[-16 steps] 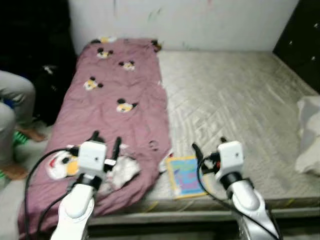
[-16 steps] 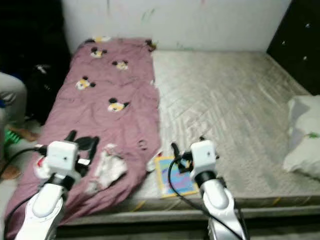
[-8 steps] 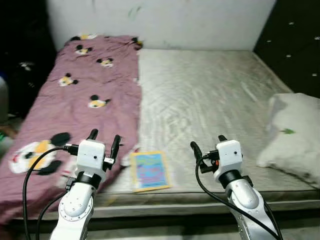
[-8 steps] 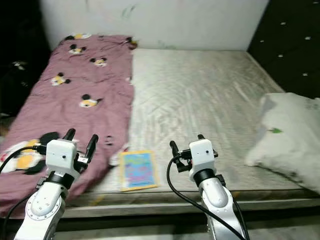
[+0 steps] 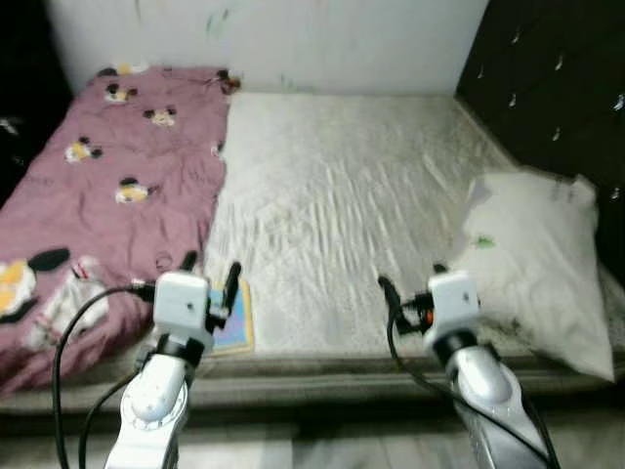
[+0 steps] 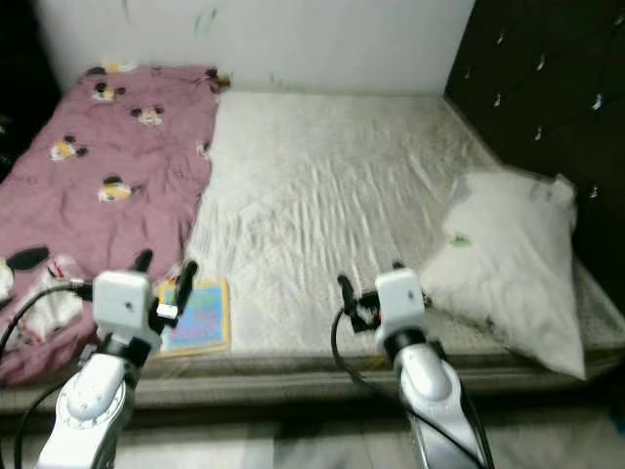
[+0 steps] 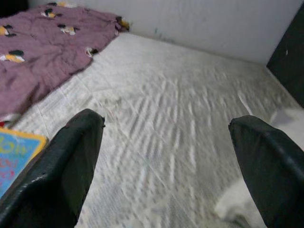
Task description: Clean up the room
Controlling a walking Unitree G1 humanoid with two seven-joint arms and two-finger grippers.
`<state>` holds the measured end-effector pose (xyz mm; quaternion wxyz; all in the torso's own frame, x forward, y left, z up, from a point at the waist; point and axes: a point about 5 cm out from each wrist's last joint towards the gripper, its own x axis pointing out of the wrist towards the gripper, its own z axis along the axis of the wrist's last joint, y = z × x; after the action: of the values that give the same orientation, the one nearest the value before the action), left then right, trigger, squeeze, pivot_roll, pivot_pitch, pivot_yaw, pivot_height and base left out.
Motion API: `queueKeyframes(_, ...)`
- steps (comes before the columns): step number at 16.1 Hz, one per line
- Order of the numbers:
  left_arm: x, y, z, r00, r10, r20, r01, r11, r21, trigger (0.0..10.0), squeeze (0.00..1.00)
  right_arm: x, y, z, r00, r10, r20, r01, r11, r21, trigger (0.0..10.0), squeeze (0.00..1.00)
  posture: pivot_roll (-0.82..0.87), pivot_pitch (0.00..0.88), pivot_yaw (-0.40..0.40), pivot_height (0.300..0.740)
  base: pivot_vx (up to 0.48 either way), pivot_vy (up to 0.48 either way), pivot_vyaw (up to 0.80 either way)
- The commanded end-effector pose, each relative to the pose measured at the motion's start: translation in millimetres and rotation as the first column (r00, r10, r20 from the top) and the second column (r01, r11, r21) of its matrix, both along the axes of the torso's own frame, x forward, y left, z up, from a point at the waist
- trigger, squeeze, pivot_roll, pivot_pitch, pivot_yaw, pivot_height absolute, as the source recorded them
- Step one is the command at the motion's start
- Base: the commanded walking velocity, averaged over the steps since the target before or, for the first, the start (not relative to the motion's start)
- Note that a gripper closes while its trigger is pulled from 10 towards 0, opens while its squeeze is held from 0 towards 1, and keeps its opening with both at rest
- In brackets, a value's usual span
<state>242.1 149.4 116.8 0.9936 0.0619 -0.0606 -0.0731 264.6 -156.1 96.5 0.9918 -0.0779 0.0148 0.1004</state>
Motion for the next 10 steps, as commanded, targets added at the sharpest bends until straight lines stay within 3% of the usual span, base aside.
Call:
queueKeyframes(1,-0.3,-1.2,2.6,1.000,-0.021,0.014,0.021,1.000,0.008,10.0,0.00,0.4,0.5,0.2,1.000,0.005,-0.003,-0.005,1.000,0.007,10.0,0.00,-0.03,0.057,-0.031,0.740,0.000,0.000,0.00)
queueKeyframes(3,-0.4,-2.1,3.1,0.999,-0.031,0.018,0.031,1.000,0.006,10.0,0.00,0.6,0.5,0.2,1.000,0.003,-0.003,-0.003,1.000,0.007,10.0,0.00,-0.03,0.056,-0.031,0.740,0.000,0.000,0.00)
queueKeyframes(10,0.1,-3.4,3.4,0.998,-0.051,0.023,0.051,0.999,0.000,10.0,0.00,1.5,0.3,0.1,1.000,0.001,-0.002,-0.001,1.000,0.004,10.0,0.00,-0.04,0.055,-0.030,0.740,0.321,0.000,0.00)
